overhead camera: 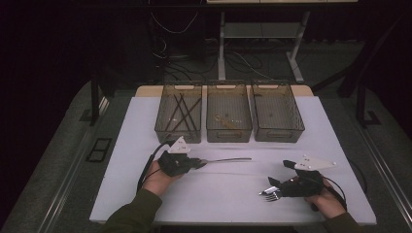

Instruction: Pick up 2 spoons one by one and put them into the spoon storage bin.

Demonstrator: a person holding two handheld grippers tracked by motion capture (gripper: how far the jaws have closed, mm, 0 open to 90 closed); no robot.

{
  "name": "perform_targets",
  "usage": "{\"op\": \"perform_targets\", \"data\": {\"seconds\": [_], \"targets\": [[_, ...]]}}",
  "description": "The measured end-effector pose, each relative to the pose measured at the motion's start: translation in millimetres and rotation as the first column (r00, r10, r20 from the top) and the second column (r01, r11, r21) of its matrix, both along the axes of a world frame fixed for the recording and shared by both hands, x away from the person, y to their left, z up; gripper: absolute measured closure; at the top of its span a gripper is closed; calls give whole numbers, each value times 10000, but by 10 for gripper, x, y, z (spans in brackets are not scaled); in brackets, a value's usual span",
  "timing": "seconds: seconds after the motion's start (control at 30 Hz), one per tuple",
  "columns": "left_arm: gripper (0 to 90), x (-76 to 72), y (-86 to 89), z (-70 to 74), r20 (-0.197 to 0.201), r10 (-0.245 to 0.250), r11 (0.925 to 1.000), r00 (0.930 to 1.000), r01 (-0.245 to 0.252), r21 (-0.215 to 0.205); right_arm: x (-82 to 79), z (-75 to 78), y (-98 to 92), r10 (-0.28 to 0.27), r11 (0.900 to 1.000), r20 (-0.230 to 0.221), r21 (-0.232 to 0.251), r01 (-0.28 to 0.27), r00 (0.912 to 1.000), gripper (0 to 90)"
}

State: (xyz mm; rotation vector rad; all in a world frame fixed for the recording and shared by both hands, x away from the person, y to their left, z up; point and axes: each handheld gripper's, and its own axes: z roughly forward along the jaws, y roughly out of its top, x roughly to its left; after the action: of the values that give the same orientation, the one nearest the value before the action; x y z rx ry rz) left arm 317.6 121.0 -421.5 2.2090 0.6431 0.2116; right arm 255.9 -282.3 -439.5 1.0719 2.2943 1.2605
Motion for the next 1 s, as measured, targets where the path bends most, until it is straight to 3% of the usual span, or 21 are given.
{"op": "perform_targets", "data": {"seconds": [0.53,1.0], "targets": [[870,62,11,153,124,531,9965,9985,-521,-658,3,10,1,-9,10000,33,-61,10,10000,144],[869,336,-142,403,334,1174,9874,9925,-1131,-1109,-3,21,-6,-51,10000,92,19,51,9999,144]]}}
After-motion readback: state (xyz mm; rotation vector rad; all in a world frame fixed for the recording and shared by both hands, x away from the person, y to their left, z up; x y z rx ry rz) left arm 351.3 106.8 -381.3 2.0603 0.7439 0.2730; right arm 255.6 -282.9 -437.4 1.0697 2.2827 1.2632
